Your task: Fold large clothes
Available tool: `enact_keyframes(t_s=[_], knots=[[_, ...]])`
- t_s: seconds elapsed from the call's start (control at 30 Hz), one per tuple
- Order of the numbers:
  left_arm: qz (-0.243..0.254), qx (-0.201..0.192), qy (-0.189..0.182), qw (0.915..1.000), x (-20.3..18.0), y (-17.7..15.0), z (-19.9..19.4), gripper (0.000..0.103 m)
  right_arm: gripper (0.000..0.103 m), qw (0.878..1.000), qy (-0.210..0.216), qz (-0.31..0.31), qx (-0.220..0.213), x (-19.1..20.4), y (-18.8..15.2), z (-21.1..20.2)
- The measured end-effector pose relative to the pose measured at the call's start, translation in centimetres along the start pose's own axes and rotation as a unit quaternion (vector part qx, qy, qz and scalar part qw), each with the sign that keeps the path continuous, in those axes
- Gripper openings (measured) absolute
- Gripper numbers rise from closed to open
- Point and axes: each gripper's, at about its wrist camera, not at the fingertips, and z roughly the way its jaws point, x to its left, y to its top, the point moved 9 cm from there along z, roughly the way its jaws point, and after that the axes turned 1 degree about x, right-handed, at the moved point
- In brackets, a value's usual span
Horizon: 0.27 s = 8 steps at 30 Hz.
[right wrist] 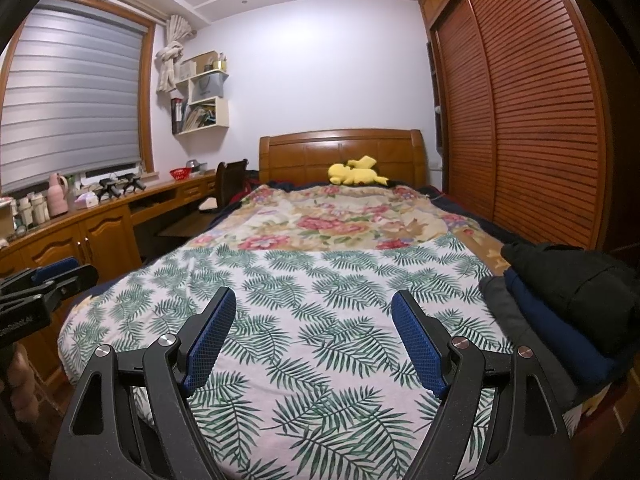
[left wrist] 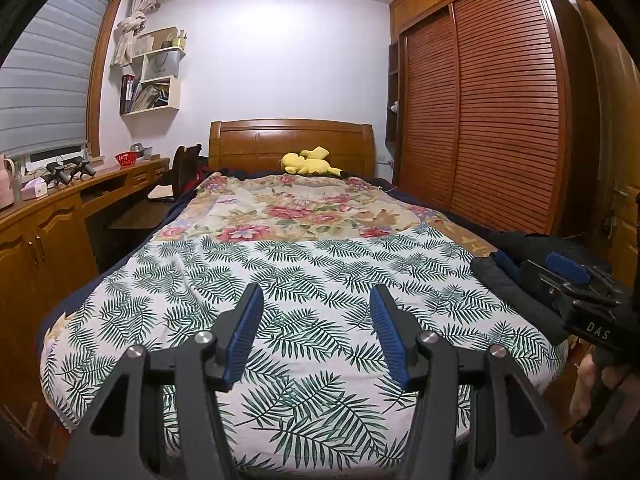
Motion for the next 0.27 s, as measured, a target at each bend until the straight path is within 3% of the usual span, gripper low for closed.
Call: enact_keyframes(t_s=[0.27], knots=[[0.000,-0.001,0.000,1.0000,0.03,-0.08,-0.10,0.055,0.082,1.000,0.000,0.000,0.002,-0.11,-0.07,0.10]])
